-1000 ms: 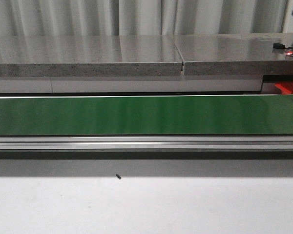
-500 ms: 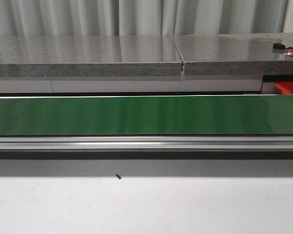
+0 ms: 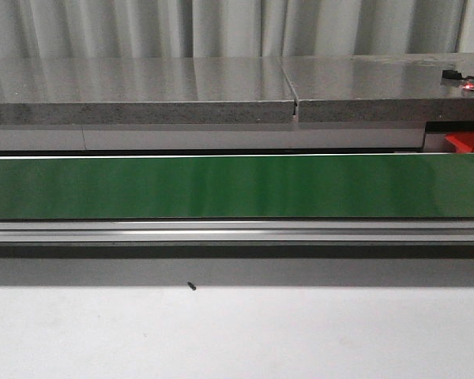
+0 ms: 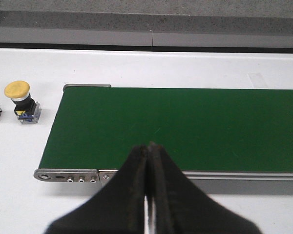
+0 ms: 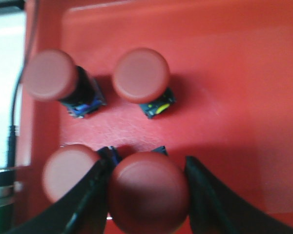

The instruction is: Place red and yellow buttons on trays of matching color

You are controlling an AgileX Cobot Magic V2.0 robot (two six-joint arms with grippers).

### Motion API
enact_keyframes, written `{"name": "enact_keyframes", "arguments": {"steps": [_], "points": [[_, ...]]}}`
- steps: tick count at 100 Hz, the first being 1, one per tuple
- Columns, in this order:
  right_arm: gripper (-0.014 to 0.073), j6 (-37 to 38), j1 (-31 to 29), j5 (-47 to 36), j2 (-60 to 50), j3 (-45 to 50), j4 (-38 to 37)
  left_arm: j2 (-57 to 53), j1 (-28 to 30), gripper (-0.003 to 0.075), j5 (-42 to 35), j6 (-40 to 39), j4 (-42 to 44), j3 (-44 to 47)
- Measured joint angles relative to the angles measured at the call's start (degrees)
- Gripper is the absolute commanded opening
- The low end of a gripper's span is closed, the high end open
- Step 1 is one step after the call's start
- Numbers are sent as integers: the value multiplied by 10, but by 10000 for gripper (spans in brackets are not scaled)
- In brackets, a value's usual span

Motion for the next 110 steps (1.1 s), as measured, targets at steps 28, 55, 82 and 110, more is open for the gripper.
{"name": "enact_keyframes", "arguments": {"steps": [28, 55, 82, 110], "points": [[192, 0, -9, -28, 34, 0, 7, 0, 0, -20, 0, 0, 0, 0], [194, 0, -10, -39, 53, -6, 32, 0, 0, -20, 0, 0, 0, 0], [366, -1, -10, -39, 53, -6, 33, 0, 0, -20, 0, 0, 0, 0], [444, -1, -10, -32, 62, -6, 33, 0, 0, -20, 0, 0, 0, 0]]}}
